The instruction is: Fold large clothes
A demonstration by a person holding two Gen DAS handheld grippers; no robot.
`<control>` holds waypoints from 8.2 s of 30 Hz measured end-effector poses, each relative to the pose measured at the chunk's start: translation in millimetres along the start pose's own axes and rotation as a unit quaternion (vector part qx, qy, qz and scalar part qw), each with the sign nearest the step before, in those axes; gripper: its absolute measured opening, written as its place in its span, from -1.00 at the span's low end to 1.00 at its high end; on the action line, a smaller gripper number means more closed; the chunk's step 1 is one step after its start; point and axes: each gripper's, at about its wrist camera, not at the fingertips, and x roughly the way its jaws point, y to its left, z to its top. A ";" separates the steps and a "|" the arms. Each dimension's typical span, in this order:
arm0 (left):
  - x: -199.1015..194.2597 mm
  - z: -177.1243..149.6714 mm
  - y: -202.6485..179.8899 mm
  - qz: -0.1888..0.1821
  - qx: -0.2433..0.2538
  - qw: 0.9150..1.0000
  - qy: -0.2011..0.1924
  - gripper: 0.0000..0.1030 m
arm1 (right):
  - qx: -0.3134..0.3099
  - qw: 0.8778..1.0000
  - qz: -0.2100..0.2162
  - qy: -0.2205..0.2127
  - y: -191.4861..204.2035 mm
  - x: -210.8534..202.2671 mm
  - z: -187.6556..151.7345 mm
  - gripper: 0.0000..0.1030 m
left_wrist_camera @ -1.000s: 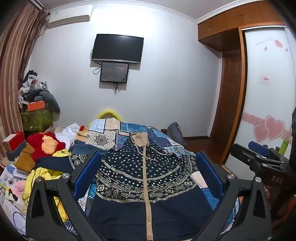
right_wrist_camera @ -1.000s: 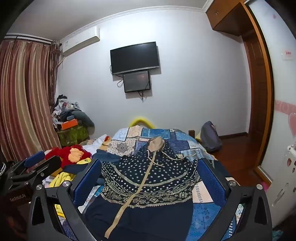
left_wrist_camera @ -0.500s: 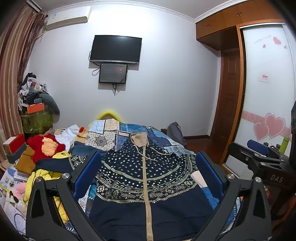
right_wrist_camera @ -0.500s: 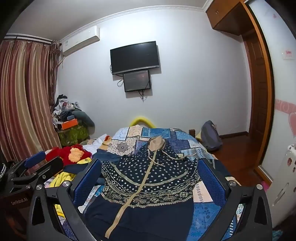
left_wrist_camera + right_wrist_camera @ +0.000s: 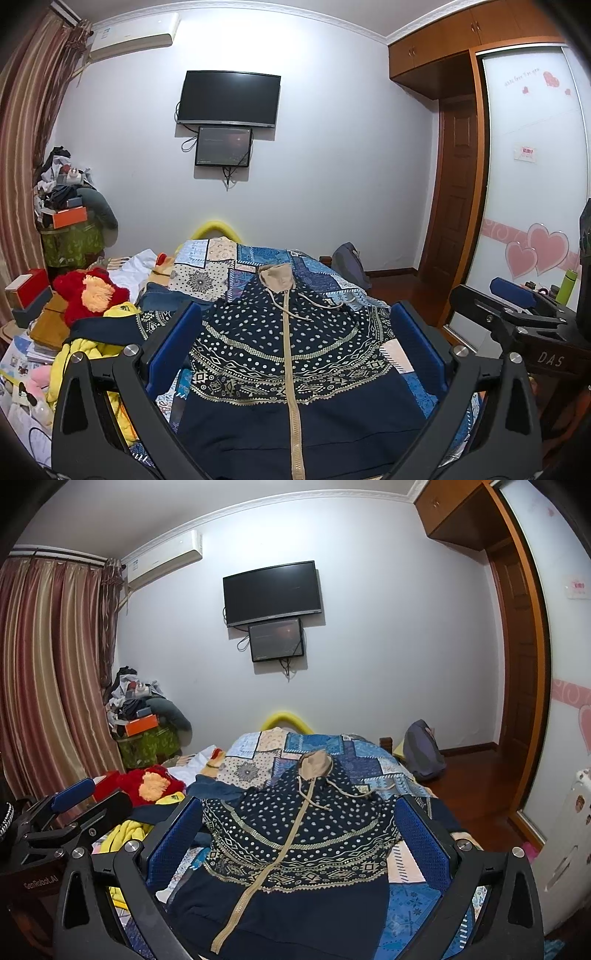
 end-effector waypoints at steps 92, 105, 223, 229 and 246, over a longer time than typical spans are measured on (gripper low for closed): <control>295.9 -169.1 398.6 0.140 -0.287 0.912 0.256 0.73 | -0.052 0.954 -0.021 0.295 -49.2 428.0 -88.7 1.00; 318.4 -136.3 448.3 0.282 -0.231 0.900 0.240 -0.74 | -0.054 0.951 -0.009 0.303 -46.5 421.8 -91.4 1.00; 423.6 -61.1 54.5 -0.012 -0.008 0.944 0.329 0.23 | 0.379 0.862 -0.088 0.326 -380.1 370.2 -153.4 0.87; 414.6 -70.0 75.8 -0.004 -0.040 0.940 0.339 0.23 | 0.396 0.857 -0.130 0.302 -400.3 395.2 -150.6 0.35; 373.5 -65.6 92.1 0.022 -0.013 0.950 0.310 0.23 | 0.263 0.939 -0.089 0.205 -320.4 363.1 -8.4 -0.84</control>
